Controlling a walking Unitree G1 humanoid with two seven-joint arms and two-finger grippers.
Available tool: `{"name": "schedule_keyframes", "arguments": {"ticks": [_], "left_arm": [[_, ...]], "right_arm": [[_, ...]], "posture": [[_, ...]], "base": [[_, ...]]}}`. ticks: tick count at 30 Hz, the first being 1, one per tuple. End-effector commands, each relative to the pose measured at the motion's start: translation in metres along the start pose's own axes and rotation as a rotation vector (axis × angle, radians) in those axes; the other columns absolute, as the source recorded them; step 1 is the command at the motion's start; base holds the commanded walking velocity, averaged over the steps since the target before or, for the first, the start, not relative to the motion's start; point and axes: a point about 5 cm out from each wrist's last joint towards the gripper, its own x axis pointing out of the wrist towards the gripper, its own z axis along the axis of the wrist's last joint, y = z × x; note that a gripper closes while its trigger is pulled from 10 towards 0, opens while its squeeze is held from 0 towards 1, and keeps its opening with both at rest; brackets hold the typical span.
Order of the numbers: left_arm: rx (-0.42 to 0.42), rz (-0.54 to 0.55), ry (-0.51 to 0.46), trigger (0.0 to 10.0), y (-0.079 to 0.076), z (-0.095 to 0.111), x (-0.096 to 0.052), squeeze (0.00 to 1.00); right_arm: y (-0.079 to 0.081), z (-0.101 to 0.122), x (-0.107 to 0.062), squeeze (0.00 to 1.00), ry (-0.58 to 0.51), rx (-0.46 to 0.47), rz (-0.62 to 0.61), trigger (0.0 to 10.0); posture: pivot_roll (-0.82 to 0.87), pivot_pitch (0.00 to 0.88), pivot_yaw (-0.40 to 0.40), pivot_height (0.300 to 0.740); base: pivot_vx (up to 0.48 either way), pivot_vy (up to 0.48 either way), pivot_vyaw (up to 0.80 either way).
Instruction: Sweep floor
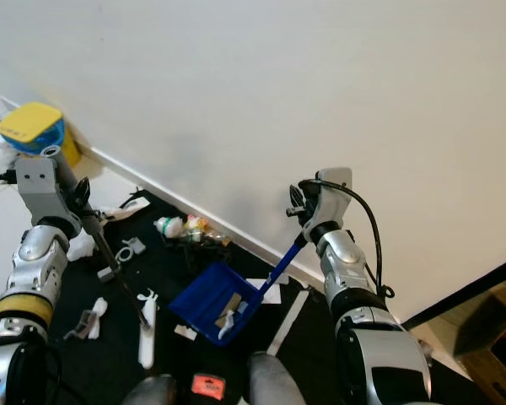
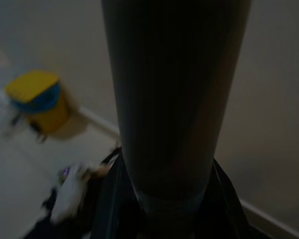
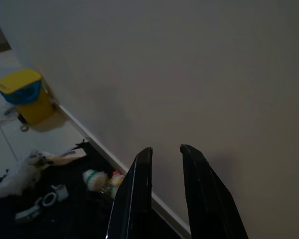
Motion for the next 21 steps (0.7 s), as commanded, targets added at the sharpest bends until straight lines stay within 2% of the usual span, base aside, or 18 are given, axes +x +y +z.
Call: {"name": "schedule_keyframes", "arguments": {"ticks": [1,6,9,21], "left_arm": [[0.021,-0.010,-0.062,10.0,-0.005,0.010,0.002,0.00],[0.048,-0.019,-0.050,10.0,-0.009,0.004,-0.001,0.00],[0.023,0.009,-0.048,10.0,-0.006,0.001,-0.004,0.00],[0.041,0.042,-0.062,10.0,0.005,-0.002,-0.013,0.00]], "right_arm": [[-0.006,-0.007,-0.006,0.00,0.026,-0.014,-0.029,10.0],[-0.007,-0.013,-0.012,0.00,0.037,-0.011,-0.043,10.0],[-0.008,-0.016,-0.014,0.00,0.027,0.009,-0.061,10.0],[0.002,-0.017,-0.014,0.00,-0.010,0.065,-0.041,10.0]], "posture": [[0.04,0.036,-0.030,0.740],[0.04,0.039,-0.033,0.740],[0.04,0.039,-0.032,0.740],[0.06,0.000,-0.040,0.740]], "base": [[0.000,0.000,0.00],[0.000,0.000,0.00],[0.000,0.000,0.00],[0.000,0.000,0.00]]}}
